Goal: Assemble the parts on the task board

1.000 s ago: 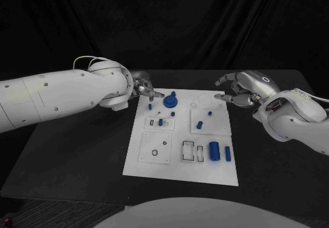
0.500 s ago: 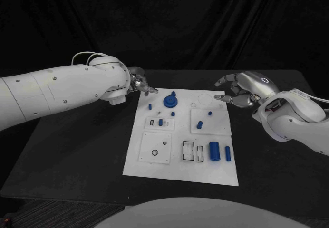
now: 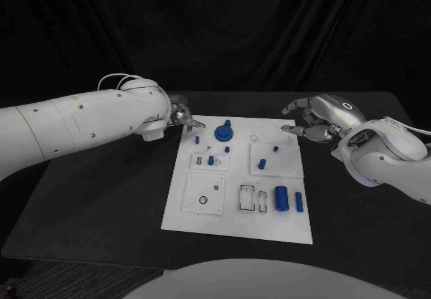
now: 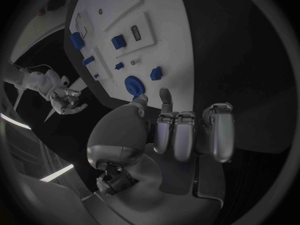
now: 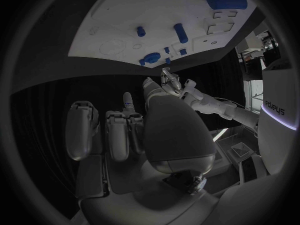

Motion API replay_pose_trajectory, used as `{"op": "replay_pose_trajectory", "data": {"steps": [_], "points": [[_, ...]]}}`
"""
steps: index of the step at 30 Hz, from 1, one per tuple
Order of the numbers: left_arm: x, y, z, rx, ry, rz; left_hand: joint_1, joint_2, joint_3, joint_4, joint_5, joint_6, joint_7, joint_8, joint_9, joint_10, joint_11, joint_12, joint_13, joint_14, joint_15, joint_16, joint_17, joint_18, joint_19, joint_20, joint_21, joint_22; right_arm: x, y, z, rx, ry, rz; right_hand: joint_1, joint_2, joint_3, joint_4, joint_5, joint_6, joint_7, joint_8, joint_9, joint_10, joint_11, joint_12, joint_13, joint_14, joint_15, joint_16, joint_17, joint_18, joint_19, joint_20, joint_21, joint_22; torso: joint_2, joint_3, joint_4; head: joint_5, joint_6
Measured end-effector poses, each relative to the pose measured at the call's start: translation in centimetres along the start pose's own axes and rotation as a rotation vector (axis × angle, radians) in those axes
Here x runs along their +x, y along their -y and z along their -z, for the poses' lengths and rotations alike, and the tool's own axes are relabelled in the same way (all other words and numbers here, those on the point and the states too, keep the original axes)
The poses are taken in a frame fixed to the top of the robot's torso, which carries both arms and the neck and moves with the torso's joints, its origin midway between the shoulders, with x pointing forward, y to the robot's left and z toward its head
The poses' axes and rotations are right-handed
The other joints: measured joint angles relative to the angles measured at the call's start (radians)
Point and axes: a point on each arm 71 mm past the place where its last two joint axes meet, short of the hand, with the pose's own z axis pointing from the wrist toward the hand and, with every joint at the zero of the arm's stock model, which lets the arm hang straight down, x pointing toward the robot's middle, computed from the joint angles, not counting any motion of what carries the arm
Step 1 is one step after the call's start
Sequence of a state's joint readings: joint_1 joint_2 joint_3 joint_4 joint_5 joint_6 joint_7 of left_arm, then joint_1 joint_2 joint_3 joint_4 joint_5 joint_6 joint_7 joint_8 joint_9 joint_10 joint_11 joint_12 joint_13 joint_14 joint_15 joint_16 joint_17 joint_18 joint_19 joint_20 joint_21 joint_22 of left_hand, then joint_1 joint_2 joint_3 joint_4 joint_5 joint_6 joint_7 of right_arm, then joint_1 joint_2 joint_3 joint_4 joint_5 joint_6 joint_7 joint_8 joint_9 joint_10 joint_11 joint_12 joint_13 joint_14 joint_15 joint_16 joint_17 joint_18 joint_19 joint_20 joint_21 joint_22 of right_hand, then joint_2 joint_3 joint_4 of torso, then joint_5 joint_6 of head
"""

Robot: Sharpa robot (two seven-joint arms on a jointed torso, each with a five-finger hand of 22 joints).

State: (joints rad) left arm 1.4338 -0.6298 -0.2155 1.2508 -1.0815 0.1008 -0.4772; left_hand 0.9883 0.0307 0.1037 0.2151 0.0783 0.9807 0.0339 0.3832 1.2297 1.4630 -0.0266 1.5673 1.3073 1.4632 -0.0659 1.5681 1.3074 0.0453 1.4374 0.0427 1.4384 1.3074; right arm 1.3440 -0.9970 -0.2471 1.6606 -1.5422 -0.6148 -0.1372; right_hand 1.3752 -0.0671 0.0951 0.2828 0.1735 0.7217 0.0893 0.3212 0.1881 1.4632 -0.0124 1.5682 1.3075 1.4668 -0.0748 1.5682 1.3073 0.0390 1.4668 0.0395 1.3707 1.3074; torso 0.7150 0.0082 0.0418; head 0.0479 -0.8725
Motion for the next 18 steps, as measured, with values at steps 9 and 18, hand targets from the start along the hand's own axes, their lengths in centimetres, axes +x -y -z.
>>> {"op": "replay_pose_trajectory", "data": {"steps": [9, 18], "points": [[0.62, -0.14, -0.17, -0.002, -0.025, -0.006, 0.0, 0.0, -0.011, 0.011, -0.008, 0.0, 0.0, 0.004, 0.005, 0.0, 0.0, 0.0, 0.0, 0.0, 0.0, 0.0, 0.0, 0.0, -0.004, 0.004, 0.0, 0.0, 0.0, -0.02, 0.05, 0.0, -0.002, -0.001, 0.0, 0.0, 0.0, 0.0, 0.0, 0.0, 0.0, 0.0, -0.001, 0.0, 0.0, 0.0, 0.0, 0.0, 0.0, 0.0, 0.0, 0.0, 0.0, 0.0, 0.0, 0.0, 0.0, 0.0004, 0.0, 0.001, 0.0], [0.97, -0.07, -0.19, 0.0, -0.042, -0.013, -0.004, 0.004, -0.015, 0.015, -0.012, -0.003, 0.004, 0.004, 0.007, 0.0, 0.0, 0.0, 0.0, 0.0, 0.0, 0.0, 0.0, 0.0, -0.005, 0.005, -0.004, 0.0, 0.02, -0.04, 0.04, -0.001, -0.004, -0.001, 0.004, 0.004, 0.0, 0.0, 0.0, 0.0, 0.0, 0.0, -0.001, 0.0, 0.0, 0.0, 0.0, 0.0, 0.0, 0.0, 0.0, 0.0, 0.0, 0.0, 0.0, 0.0, 0.0, 0.0005, 0.0003, 0.002, 0.0]]}}
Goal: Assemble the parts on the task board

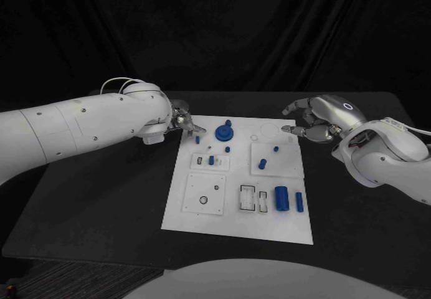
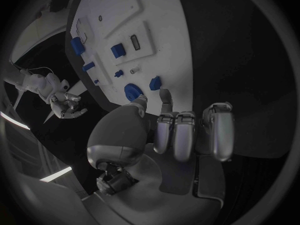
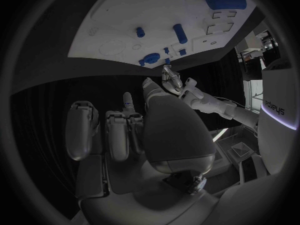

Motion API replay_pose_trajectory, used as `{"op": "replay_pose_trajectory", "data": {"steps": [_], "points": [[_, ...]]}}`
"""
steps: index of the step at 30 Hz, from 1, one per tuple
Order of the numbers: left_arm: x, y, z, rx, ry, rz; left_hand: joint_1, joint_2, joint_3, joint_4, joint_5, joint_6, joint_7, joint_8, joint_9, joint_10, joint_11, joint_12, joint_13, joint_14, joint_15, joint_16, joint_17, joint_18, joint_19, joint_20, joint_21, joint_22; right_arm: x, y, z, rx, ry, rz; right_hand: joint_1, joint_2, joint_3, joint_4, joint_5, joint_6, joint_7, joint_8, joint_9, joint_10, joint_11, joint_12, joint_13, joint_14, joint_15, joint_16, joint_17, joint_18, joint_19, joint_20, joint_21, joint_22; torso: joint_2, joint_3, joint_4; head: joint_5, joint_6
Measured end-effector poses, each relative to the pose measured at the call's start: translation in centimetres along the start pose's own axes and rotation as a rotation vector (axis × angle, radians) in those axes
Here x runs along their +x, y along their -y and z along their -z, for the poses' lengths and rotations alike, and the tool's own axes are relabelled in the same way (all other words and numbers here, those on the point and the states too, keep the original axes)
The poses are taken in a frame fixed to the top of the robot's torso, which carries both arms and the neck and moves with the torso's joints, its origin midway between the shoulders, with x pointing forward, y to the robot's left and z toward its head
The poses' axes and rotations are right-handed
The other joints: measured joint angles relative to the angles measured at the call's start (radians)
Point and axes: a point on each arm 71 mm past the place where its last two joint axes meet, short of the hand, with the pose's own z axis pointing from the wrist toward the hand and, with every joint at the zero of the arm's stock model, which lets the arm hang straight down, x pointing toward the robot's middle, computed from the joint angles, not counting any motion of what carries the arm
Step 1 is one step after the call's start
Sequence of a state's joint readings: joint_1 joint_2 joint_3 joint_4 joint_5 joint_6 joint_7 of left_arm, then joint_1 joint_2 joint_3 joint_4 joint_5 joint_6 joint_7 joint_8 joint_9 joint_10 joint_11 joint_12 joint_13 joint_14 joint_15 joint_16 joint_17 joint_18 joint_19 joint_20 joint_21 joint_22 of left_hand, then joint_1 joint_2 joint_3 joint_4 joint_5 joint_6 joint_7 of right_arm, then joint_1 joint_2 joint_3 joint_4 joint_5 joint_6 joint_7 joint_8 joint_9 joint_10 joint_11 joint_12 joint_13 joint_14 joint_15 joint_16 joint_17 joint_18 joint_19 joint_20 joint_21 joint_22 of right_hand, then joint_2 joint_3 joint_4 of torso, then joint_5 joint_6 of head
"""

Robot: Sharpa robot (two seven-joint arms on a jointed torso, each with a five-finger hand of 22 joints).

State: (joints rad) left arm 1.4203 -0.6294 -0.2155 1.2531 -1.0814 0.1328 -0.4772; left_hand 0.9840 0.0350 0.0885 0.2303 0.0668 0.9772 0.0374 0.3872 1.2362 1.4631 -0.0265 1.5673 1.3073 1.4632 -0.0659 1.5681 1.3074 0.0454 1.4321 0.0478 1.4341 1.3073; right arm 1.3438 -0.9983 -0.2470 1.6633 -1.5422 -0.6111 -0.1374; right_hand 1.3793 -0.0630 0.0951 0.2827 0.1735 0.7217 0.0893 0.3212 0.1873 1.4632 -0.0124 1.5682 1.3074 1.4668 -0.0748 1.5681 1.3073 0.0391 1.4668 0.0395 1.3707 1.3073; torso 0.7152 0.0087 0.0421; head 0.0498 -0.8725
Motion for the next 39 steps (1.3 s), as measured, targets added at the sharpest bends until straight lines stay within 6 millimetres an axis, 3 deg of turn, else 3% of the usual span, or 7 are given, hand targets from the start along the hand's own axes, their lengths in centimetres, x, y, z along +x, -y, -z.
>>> {"op": "replay_pose_trajectory", "data": {"steps": [12, 23, 30, 36, 39], "points": [[0.6, 0.2, -0.2, 0.003, -0.025, -0.01, 0.0, 0.0, 0.0, 0.0, 0.0, 0.0, 0.0, 0.0, 0.0, 0.0, 0.0, 0.0, 0.0, 0.0, 0.0, 0.0, 0.0, 0.0, -0.006, -0.002, -0.004, 0.0, 0.0, 0.0, 0.0, 0.0, -0.002, 0.001, 0.0, 0.0, 0.0, 0.0, 0.0, 0.003, -0.004, 0.0, -0.001, 0.0, 0.0, 0.0, 0.0, 0.0, 0.0, 0.0, 0.0, 0.0, 0.0, 0.0, 0.0, 0.001, 0.0, 0.0, 0.0, -0.001, 0.0], [1.1, 0.4, -0.4, 0.005, -0.044, -0.017, 0.012, 0.011, -0.002, 0.002, 0.042, -0.007, 0.0, 0.0, 0.0, 0.0, 0.0, 0.0, 0.0, 0.0, 0.0, 0.0, 0.0, 0.0, -0.01, 0.002, -0.01, 0.0, 0.0, 0.0, 0.0, 0.001, -0.003, 0.001, 0.0, 0.0, 0.0, 0.0, 0.0, 0.003, -0.003, 0.0, -0.001, 0.0, 0.0, 0.0, 0.0, 0.0, 0.0, 0.0, 0.0, 0.0, 0.0, 0.0, 0.0, 0.001, -0.001, -0.0003, -0.0001, -0.001, 0.0], [1.2, 0.5, -0.4, 0.006, -0.047, -0.018, 0.044, 0.014, 0.002, -0.013, 0.104, -0.007, 0.0, -0.01, -0.002, 0.0, 0.0, 0.0, 0.0, 0.0, 0.0, 0.0, 0.0, 0.0, -0.01, 0.002, -0.015, 0.0, 0.0, 0.0, 0.0, 0.001, -0.004, 0.001, 0.0, 0.0, 0.0, 0.0, 0.0, 0.003, -0.003, 0.0, -0.001, 0.0, 0.0, 0.0, 0.0, 0.0, 0.0, 0.0, 0.0, 0.0, 0.0, 0.0, 0.0, 0.001, -0.001, -0.0006, -0.0003, -0.001, 0.0], [1.2, 0.4, -0.4, 0.006, -0.048, -0.018, 0.078, 0.012, 0.018, -0.035, 0.203, -0.007, 0.0, -0.018, -0.006, 0.0, 0.0, 0.0, 0.0, 0.0, 0.0, 0.0, 0.0, 0.0, -0.01, 0.002, -0.015, 0.0, 0.1, 0.1, 0.0, 0.002, -0.005, 0.002, 0.0, 0.0, 0.0, 0.0, 0.0, 0.003, -0.003, 0.0, -0.003, 0.0, 0.0, 0.0, 0.001, 0.0, 0.0, 0.0, 0.0, 0.0, 0.0, 0.0, 0.0, 0.0, -0.001, -0.0006, -0.0004, -0.001, 0.0], [1.2, 0.4, -0.5, 0.007, -0.048, -0.017, 0.09, 0.013, 0.026, -0.042, 0.237, -0.007, 0.0, -0.023, -0.007, 0.0, 0.0, 0.0, 0.0, 0.0, 0.0, 0.0, 0.0, 0.0, -0.01, 0.002, -0.019, 0.0, 0.1, 0.1, 0.0, 0.003, -0.007, 0.001, 0.0, 0.0, 0.0, 0.0, 0.0, 0.003, -0.003, 0.0, -0.003, 0.0, 0.0, 0.0, 0.001, 0.0, 0.0, 0.0, 0.0, 0.0, 0.0, 0.0, 0.0, 0.0, 0.0, -0.0005, -0.0005, -0.001, 0.0]]}}
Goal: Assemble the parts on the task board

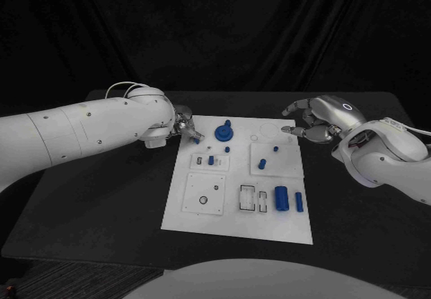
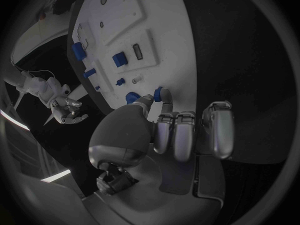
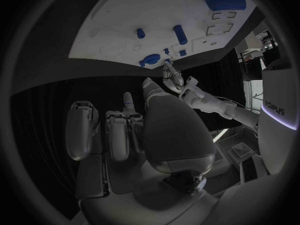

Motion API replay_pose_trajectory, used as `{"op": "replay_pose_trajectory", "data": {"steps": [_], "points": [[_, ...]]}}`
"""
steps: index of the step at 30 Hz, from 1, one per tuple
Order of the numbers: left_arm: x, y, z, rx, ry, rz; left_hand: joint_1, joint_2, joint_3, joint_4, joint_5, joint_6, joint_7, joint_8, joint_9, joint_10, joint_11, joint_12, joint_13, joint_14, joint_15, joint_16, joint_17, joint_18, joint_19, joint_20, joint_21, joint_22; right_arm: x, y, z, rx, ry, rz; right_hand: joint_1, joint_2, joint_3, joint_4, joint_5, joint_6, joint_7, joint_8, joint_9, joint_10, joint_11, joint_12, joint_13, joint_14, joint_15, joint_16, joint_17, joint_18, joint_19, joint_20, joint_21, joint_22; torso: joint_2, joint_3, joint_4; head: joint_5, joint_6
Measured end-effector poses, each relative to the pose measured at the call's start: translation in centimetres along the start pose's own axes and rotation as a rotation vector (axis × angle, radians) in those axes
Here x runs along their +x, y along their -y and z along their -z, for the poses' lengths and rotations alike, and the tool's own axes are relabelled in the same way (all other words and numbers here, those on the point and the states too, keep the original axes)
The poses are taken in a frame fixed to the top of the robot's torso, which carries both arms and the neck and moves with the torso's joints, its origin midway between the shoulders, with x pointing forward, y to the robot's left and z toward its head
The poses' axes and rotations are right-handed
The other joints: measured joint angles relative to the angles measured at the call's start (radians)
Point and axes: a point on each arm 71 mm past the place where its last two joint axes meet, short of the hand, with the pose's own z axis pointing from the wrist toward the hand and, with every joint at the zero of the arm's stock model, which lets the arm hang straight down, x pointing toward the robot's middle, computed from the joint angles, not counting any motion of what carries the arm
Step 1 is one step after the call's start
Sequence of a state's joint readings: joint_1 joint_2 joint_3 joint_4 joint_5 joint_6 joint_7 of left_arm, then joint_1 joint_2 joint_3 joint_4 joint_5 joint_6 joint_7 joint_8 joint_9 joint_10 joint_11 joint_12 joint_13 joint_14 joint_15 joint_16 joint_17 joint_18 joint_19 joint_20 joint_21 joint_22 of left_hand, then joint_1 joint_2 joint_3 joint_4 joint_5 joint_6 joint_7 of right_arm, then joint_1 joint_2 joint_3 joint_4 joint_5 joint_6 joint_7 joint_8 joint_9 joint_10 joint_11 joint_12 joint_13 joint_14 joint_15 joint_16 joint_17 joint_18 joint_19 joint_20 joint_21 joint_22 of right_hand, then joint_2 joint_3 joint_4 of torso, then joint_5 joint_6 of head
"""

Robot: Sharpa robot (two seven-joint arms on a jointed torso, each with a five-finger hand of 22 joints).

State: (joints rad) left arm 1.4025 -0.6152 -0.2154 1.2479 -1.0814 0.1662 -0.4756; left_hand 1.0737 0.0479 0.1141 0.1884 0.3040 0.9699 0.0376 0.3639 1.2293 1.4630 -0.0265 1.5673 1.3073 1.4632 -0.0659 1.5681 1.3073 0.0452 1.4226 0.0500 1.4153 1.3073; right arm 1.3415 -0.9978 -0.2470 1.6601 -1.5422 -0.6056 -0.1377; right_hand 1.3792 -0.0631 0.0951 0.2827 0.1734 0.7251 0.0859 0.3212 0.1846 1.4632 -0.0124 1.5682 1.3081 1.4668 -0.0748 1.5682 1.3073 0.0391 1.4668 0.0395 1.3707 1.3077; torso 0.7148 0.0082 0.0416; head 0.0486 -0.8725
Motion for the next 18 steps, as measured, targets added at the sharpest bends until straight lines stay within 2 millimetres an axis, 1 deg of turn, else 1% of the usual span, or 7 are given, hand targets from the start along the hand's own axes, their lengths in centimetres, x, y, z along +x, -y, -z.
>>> {"op": "replay_pose_trajectory", "data": {"steps": [4, 7, 12, 15, 18], "points": [[0.01, 0.0, -0.01, 0.001, 0.0, 0.0, 0.008, -0.001, 0.011, -0.011, 0.028, 0.0, 0.0, 0.0, -0.001, 0.0, 0.0, 0.0, 0.0, 0.0, 0.0, 0.0, 0.0, 0.0, -0.002, -0.002, 0.0, 0.0, 0.07, 0.0, 0.02, 0.0, -0.002, 0.0, 0.0, 0.0, 0.0, 0.0, 0.0, 0.0, 0.0, 0.0, 0.0, 0.0, 0.0, 0.0, 0.0, 0.0, 0.0, 0.0, 0.0, 0.0, 0.0, 0.0, 0.0, 0.0, 0.0, 0.0005, 0.0, 0.0, 0.0], [0.02, 0.01, -0.01, 0.001, 0.0, 0.0, 0.019, 0.0, 0.033, -0.021, 0.029, 0.0, 0.0, -0.007, -0.003, 0.0, 0.0, 0.0, 0.0, 0.0, 0.0, 0.0, 0.0, 0.0, -0.004, -0.004, 0.0, 0.0, 0.1, 0.01, 0.03, 0.001, -0.003, -0.001, 0.0, 0.0, 0.0, 0.0, 0.0, 0.0, 0.0, 0.0, 0.0, 0.0, 0.0, 0.0, 0.0, 0.0, 0.0, 0.0, 0.0, 0.0, 0.0, 0.0, 0.0, 0.0, 0.0, 0.0007, 0.0001, 0.001, 0.0], [0.02, 0.0, -0.01, 0.003, 0.0, 0.0, 0.028, -0.01, 0.066, -0.032, 0.053, -0.004, -0.004, -0.012, -0.006, 0.0, 0.0, 0.0, 0.0, 0.0, 0.0, 0.0, 0.0, 0.0, -0.004, -0.004, -0.005, 0.0, 0.12, 0.02, 0.03, 0.001, -0.004, 0.0, 0.0, 0.0, 0.0, 0.0, 0.0, 0.0, 0.0, 0.0, -0.001, 0.0, 0.0, 0.0, 0.0, 0.0, 0.0, 0.0, 0.0, 0.0, 0.0, 0.0, -0.004, 0.0, 0.0, 0.0008, 0.0001, 0.001, 0.0], [0.02, -0.07, 0.0, 0.003, 0.0, 0.001, 0.034, -0.016, 0.105, -0.043, 0.06, -0.004, -0.004, -0.018, -0.01, 0.0, 0.0, 0.0, 0.0, 0.0, 0.0, 0.0, 0.0, 0.0, -0.004, -0.004, -0.004, 0.0, 0.14, 0.02, 0.04, 0.002, -0.005, 0.0, 0.0, 0.0, 0.0, 0.0, 0.0, 0.0, 0.0, 0.0, -0.001, 0.0, 0.0, 0.0, 0.0, 0.0, 0.0, 0.0, 0.0, 0.0, 0.0, 0.0, -0.004, 0.0, 0.0, 0.0008, 0.0002, 0.001, 0.0], [0.01, -0.14, 0.01, 0.002, 0.0, 0.002, 0.04, -0.026, 0.163, -0.056, 0.064, -0.004, -0.003, -0.022, -0.014, 0.0, 0.0, 0.0, 0.0, 0.0, 0.0, 0.0, 0.0, 0.0, -0.004, -0.004, -0.008, 0.0, 0.14, 0.03, 0.04, 0.002, -0.005, 0.0, 0.0, 0.0, 0.0, 0.0, 0.004, 0.003, 0.003, 0.0, -0.001, 0.0, 0.0, 0.0, 0.0, 0.0, 0.0, 0.0, 0.0, 0.0, 0.0, 0.0, -0.004, 0.0, 0.0, 0.0008, 0.0002, 0.002, 0.0]]}}
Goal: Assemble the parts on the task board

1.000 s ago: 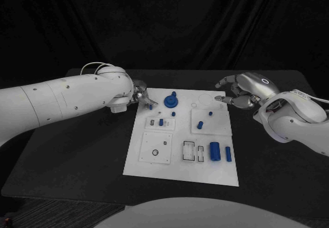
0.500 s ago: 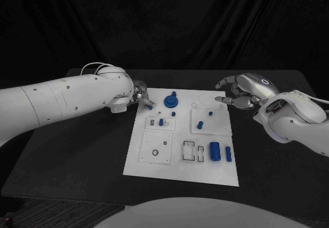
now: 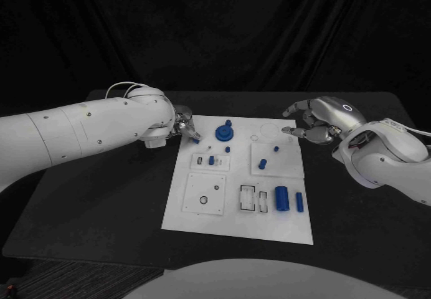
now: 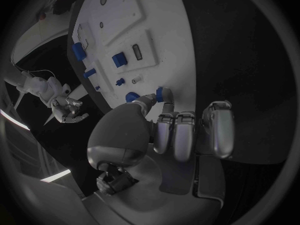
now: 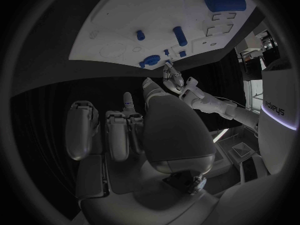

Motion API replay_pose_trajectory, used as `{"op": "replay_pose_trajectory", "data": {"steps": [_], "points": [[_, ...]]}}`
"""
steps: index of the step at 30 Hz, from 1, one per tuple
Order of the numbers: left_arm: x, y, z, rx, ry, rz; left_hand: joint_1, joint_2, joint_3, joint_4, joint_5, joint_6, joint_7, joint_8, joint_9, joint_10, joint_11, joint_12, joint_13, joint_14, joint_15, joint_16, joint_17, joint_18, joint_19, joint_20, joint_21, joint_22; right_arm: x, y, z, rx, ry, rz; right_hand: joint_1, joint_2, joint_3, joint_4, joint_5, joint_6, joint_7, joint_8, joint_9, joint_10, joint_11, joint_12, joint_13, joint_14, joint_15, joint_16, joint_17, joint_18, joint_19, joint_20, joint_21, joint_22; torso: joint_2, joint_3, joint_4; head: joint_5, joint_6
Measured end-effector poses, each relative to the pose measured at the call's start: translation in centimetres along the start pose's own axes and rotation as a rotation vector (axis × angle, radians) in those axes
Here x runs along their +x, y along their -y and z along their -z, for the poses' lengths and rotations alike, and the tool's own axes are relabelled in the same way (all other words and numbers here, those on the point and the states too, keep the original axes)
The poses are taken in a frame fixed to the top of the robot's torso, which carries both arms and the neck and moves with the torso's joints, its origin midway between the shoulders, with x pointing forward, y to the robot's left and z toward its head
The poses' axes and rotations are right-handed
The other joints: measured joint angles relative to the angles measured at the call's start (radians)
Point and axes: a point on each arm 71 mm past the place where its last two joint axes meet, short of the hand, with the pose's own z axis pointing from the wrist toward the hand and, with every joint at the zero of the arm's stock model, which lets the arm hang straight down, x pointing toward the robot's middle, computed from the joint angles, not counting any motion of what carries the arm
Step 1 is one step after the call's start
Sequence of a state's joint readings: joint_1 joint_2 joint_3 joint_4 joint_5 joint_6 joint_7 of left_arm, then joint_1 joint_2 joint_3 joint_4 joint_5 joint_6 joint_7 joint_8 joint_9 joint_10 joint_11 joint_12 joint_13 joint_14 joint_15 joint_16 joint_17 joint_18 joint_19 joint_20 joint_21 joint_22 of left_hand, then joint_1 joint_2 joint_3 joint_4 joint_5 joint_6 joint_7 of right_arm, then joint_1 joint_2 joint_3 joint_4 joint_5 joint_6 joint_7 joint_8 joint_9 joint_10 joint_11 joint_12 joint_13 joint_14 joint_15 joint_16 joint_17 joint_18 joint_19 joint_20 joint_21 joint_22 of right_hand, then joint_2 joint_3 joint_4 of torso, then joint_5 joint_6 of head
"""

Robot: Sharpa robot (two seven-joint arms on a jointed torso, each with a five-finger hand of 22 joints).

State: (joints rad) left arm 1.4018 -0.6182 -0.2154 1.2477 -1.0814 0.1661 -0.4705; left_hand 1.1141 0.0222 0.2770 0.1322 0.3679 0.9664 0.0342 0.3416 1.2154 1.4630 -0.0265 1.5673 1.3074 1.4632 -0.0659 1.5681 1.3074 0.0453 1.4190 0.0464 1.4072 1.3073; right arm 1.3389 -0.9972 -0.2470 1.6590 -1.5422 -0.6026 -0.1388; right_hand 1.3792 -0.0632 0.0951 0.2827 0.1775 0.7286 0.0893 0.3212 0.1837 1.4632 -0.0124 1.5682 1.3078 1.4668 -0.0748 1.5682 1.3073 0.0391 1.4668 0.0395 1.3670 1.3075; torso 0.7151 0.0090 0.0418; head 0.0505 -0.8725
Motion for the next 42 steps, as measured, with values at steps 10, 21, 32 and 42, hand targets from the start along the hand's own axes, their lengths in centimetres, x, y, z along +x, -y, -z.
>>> {"op": "replay_pose_trajectory", "data": {"steps": [10, 21, 32, 42], "points": [[0.1, -0.4, 0.3, 0.008, 0.003, 0.006, -0.045, -0.055, 0.167, -0.047, 0.015, 0.011, -0.004, 0.001, 0.002, 0.001, -0.001, 0.0, 0.0, 0.0, 0.0, 0.0, 0.0, 0.0, 0.0, 0.0, 0.0, 0.0, 0.0, 0.0, 0.0, 0.002, -0.001, 0.0, 0.0, 0.0, 0.0, 0.0, 0.0, 0.0, 0.0, 0.0, 0.0, 0.0, 0.0, 0.0, 0.0, 0.0, 0.0, 0.0, 0.0, 0.0, 0.0, 0.0, 0.0, 0.0, 0.0, 0.0, 0.0004, -0.001, 0.0], [1.1, -0.6, 2.4, 0.053, -0.009, 0.006, -0.067, -0.077, 0.226, -0.07, 0.015, 0.018, -0.003, 0.001, 0.006, 0.004, -0.004, 0.0, 0.0, 0.0, 0.0, 0.0, 0.0, 0.0, 0.0, 0.0, -0.003, 0.0, -0.1, 0.2, 0.3, 0.01, -0.001, 0.0, 0.004, 0.004, 0.0, 0.0, 0.0, 0.0, 0.0, 0.0, -0.001, 0.0, 0.0, 0.0, 0.0, 0.0, 0.0, 0.0, 0.0, 0.0, 0.0, 0.0, 0.0, 0.0, 0.0, 0.0001, 0.0006, -0.006, 0.0], [2.3, 0.8, 4.2, 0.071, -0.031, -0.015, -0.092, -0.083, 0.247, -0.069, -0.008, 0.02, -0.002, 0.001, 0.003, 0.004, -0.004, 0.0, 0.0, 0.0, 0.0, 0.0, 0.0, 0.0, 0.0, 0.0, -0.011, 0.0, -0.1, 0.1, 0.3, 0.01, -0.002, -0.002, 0.004, 0.004, 0.0, 0.0, 0.0, 0.0, 0.0, 0.0, -0.001, 0.001, 0.001, 0.0, 0.0, 0.0, 0.0, 0.0, 0.0, 0.0, 0.0, 0.0, 0.0, 0.0, 0.0, 0.0011, 0.0006, -0.002, 0.0], [2.5, 1.1, 4.4, 0.056, -0.033, -0.019, -0.104, -0.082, 0.249, -0.066, -0.016, 0.02, -0.002, -0.003, 0.001, 0.004, -0.004, 0.0, 0.0, 0.0, 0.0, 0.0, 0.0, 0.0, 0.0, 0.0, -0.011, 0.0, -0.1, 0.1, 0.3, 0.011, -0.002, -0.002, 0.004, 0.004, 0.0, 0.0, 0.0, 0.0, 0.0, 0.0, -0.002, 0.004, 0.004, 0.0, 0.0, 0.0, 0.0, 0.0, 0.0, 0.0, 0.0, 0.0, -0.004, 0.001, 0.0, 0.0012, 0.0007, 0.005, 0.0]]}}
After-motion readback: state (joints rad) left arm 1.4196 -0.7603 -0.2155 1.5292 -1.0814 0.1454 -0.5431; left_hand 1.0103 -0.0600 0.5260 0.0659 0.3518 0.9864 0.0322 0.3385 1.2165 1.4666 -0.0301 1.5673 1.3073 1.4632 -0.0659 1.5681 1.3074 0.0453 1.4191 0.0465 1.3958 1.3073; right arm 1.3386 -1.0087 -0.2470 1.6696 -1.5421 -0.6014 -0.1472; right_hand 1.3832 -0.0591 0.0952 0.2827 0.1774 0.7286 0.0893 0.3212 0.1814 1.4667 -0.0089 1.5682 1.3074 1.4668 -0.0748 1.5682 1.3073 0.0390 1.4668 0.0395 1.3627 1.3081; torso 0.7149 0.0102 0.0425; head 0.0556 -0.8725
